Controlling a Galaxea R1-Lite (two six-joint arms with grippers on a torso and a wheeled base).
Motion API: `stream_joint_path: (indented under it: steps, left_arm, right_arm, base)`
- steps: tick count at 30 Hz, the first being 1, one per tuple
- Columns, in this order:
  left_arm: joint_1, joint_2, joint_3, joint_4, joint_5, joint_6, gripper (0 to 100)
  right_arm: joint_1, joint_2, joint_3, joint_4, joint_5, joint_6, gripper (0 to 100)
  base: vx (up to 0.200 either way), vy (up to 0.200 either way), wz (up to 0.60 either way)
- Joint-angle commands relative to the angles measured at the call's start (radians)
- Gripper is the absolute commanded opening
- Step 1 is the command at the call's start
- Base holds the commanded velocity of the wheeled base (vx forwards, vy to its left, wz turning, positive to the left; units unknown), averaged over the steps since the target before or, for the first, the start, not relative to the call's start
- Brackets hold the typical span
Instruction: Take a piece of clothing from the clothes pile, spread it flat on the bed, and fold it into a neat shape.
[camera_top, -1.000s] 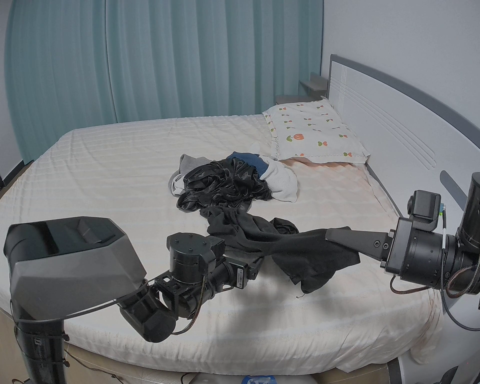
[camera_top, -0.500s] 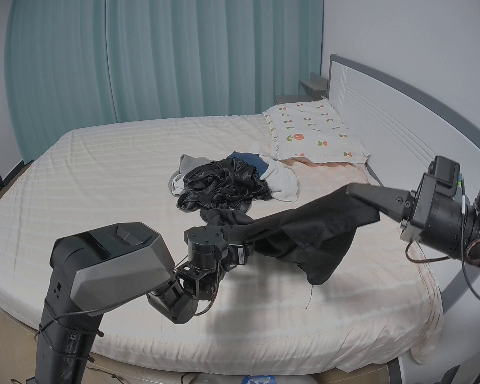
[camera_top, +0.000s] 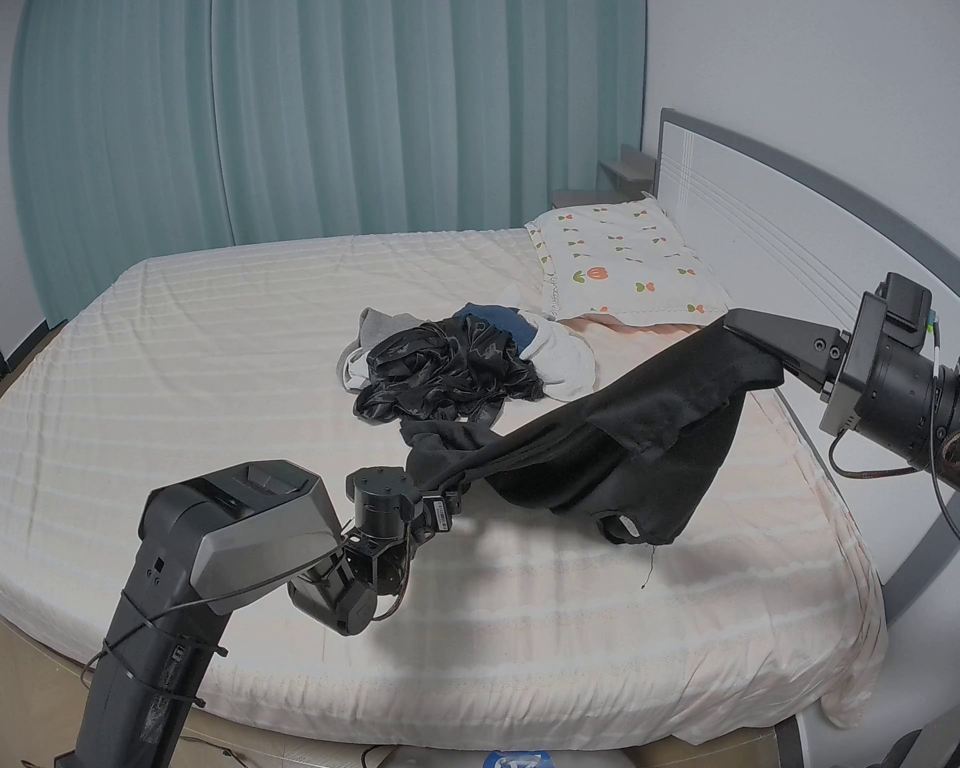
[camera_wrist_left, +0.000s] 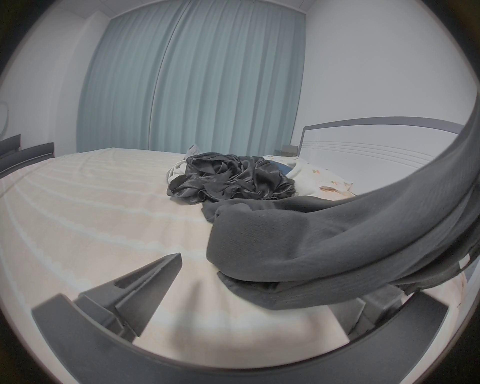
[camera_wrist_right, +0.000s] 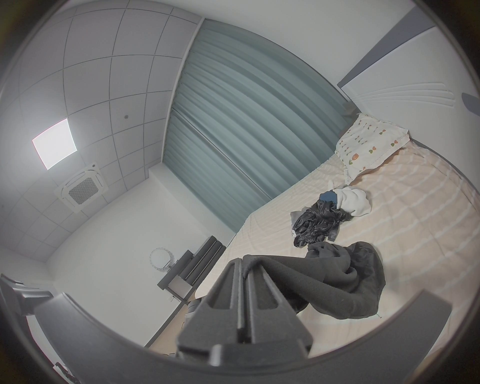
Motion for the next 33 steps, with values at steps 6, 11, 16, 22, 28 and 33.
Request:
stream_joint_path:
  steps: [6,11,16,22,28,33]
  left_arm:
    - [0.024,-0.050,0.058,-0.008,0.002,-0.073,0]
    - [-0.012,-0.242,0.242,-0.008,-0.001,-0.116,0]
    - [-0.071,-0.435,0.397,0.001,-0.007,-0.143,0]
    - [-0.127,-0.711,0.540,-0.004,-0.015,-0.192,0]
    - [-0.094,-0.938,0.612,0.002,-0.017,-0.205,0]
    - [-0.054,-0.923,0.696,-0.004,-0.021,-0.281,0]
  right_arm:
    - [-0.055,0.124,-0.003,-0.006,0.021,0.005,0]
    - [-0.055,0.211,-0.005,-0.027,0.017,0.000,0]
    - [-0.038,0.291,-0.017,-0.083,0.009,0.000,0]
    - [-0.005,0.288,-0.106,-0.121,-0.097,-0.001,0]
    - [0.002,0.196,-0.128,-0.145,-0.111,-0.001,0]
    - [-0.002,0.174,-0.034,-0.145,-0.101,0.008,0]
  base:
    - [0.000,0.000,0.00]
    - [0.000,0.000,0.00]
    - [0.000,0.000,0.00]
    - [0.000,0.000,0.00]
    - [0.000,0.000,0.00]
    - [0.000,0.000,0.00]
